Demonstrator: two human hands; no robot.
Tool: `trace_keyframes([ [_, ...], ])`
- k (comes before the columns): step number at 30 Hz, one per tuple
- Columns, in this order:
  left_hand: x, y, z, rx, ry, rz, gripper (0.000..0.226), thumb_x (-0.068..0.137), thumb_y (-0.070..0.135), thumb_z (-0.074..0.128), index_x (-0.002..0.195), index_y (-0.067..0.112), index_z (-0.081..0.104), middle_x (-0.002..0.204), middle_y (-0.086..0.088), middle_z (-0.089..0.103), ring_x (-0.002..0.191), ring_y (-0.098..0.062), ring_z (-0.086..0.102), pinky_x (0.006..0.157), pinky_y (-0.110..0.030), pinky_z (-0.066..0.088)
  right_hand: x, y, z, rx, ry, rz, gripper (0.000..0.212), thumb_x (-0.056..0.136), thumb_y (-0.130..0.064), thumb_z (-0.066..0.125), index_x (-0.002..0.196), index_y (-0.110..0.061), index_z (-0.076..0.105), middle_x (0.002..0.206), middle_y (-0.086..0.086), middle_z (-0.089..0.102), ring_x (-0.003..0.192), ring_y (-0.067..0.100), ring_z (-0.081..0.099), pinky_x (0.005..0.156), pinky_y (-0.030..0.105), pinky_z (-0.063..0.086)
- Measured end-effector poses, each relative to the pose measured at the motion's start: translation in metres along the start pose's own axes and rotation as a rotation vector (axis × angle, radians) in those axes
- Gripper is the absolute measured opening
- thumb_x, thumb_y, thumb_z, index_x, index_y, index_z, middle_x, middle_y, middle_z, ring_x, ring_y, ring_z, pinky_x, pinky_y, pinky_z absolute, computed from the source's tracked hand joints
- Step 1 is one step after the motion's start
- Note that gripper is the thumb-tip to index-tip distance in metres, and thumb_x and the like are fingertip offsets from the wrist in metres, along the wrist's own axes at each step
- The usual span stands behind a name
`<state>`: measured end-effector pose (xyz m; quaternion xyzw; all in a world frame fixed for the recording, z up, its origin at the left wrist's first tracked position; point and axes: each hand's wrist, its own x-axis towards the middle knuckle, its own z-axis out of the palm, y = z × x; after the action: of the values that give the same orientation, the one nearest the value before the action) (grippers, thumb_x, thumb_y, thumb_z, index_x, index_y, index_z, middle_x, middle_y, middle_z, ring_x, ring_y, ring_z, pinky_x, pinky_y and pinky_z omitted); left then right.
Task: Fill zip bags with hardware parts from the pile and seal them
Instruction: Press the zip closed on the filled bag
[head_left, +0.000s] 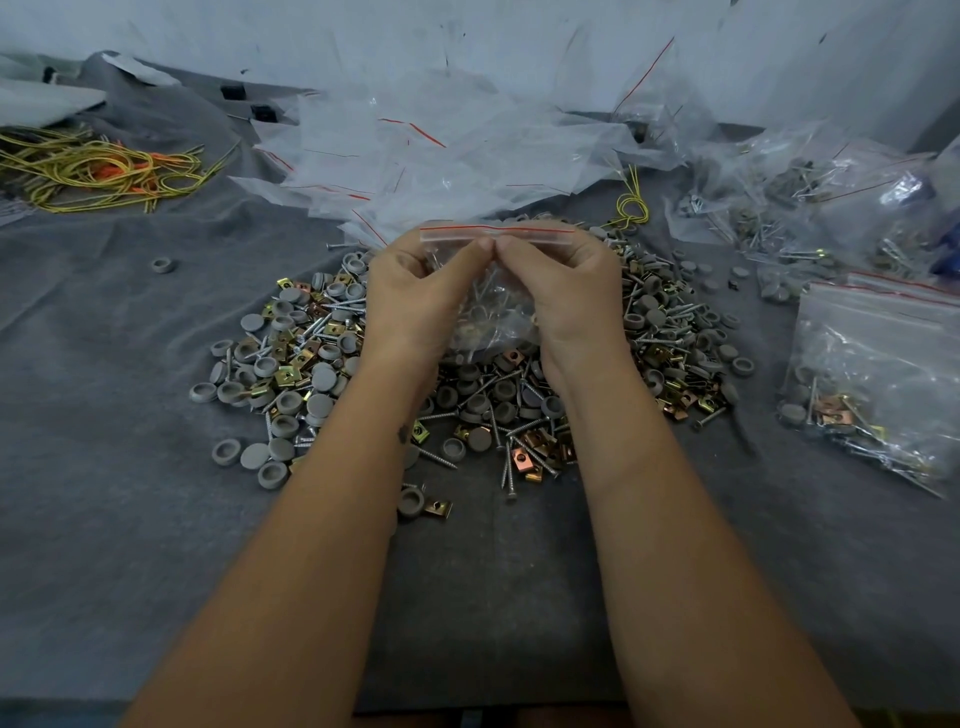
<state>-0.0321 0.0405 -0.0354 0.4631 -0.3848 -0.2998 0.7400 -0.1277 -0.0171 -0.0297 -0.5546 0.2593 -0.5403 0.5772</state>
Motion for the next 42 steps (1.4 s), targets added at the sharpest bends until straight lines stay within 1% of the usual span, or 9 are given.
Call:
trace_keyframes([
  [5,-0.001,0.001,0.001,0.017,-0.032,0.032,0.016,0.089,-0.002,0.064,0.083,0.012,0.069,0.071,0.007,0.073,0.067,-0.005,0.068,0.061,-0.019,0.053,-0.002,-0.002,0.001,-0.042,0.023,-0.029,0.018,0.080,0.002,0.067,0.075,-0.015,0.070,0.067,-0.004,0.069,0.065,0.009,0.062,0.059,0.020,0.051],
  [11,0.004,0.000,-0.002,-0.008,0.095,-0.033,0.020,0.092,0.008,0.063,0.075,0.016,0.070,0.066,0.005,0.070,0.064,-0.012,0.065,0.064,-0.028,0.054,-0.002,-0.004,0.002,-0.009,0.031,0.009,0.017,0.082,0.002,0.070,0.077,-0.014,0.071,0.068,-0.002,0.070,0.065,0.009,0.065,0.060,0.024,0.054],
  [15,0.006,-0.002,-0.003,0.085,0.162,0.035,0.020,0.091,0.012,0.067,0.073,0.018,0.070,0.067,0.004,0.069,0.070,-0.016,0.063,0.073,-0.036,0.054,-0.002,-0.003,0.000,-0.013,0.066,0.001,0.012,0.083,0.002,0.069,0.082,-0.010,0.070,0.070,-0.002,0.068,0.065,0.007,0.062,0.059,0.021,0.051],
  [22,0.009,-0.003,-0.004,-0.010,0.242,0.057,0.019,0.082,0.002,0.075,0.069,0.012,0.063,0.058,0.009,0.065,0.058,-0.003,0.059,0.061,-0.017,0.049,0.000,-0.004,-0.001,0.033,0.121,0.001,0.017,0.082,0.005,0.068,0.075,-0.010,0.068,0.057,-0.009,0.060,0.053,0.001,0.051,0.055,0.016,0.045],
  [31,0.010,-0.004,-0.005,-0.117,0.233,0.021,0.026,0.090,0.004,0.065,0.067,0.015,0.067,0.063,0.006,0.068,0.062,-0.003,0.059,0.071,-0.019,0.051,0.002,-0.003,-0.004,0.132,0.188,0.012,0.028,0.084,0.002,0.066,0.062,-0.015,0.069,0.058,0.002,0.058,0.056,0.011,0.051,0.065,0.026,0.048],
  [35,0.009,-0.004,-0.006,-0.177,0.261,0.023,0.029,0.092,0.006,0.064,0.068,0.018,0.073,0.068,0.003,0.071,0.069,-0.009,0.063,0.074,-0.023,0.053,0.003,-0.002,-0.004,0.168,0.140,0.037,0.023,0.089,-0.002,0.060,0.071,-0.009,0.072,0.063,0.003,0.064,0.062,0.016,0.053,0.072,0.034,0.046],
  [38,0.008,-0.004,-0.005,-0.124,0.232,0.046,0.019,0.090,0.010,0.068,0.073,0.018,0.073,0.071,0.005,0.072,0.074,-0.011,0.064,0.080,-0.030,0.055,0.003,-0.002,-0.004,0.159,0.069,0.072,0.011,0.085,-0.005,0.067,0.077,-0.009,0.071,0.066,0.000,0.065,0.064,0.014,0.058,0.076,0.035,0.049],
  [40,0.007,-0.004,-0.003,-0.077,0.180,0.056,0.010,0.089,0.009,0.069,0.079,0.012,0.071,0.069,0.007,0.071,0.071,-0.008,0.064,0.076,-0.026,0.055,0.002,-0.001,-0.002,0.133,0.023,0.101,0.008,0.081,-0.001,0.072,0.084,-0.008,0.072,0.075,0.001,0.071,0.070,0.014,0.065,0.070,0.029,0.054],
  [42,0.006,-0.003,-0.001,-0.063,0.136,0.056,0.009,0.088,0.004,0.068,0.081,0.010,0.068,0.068,0.008,0.071,0.068,-0.004,0.064,0.069,-0.020,0.054,0.001,0.001,0.000,0.126,0.008,0.121,0.016,0.078,0.003,0.075,0.093,0.000,0.072,0.086,0.010,0.073,0.078,0.020,0.069,0.073,0.032,0.056],
])
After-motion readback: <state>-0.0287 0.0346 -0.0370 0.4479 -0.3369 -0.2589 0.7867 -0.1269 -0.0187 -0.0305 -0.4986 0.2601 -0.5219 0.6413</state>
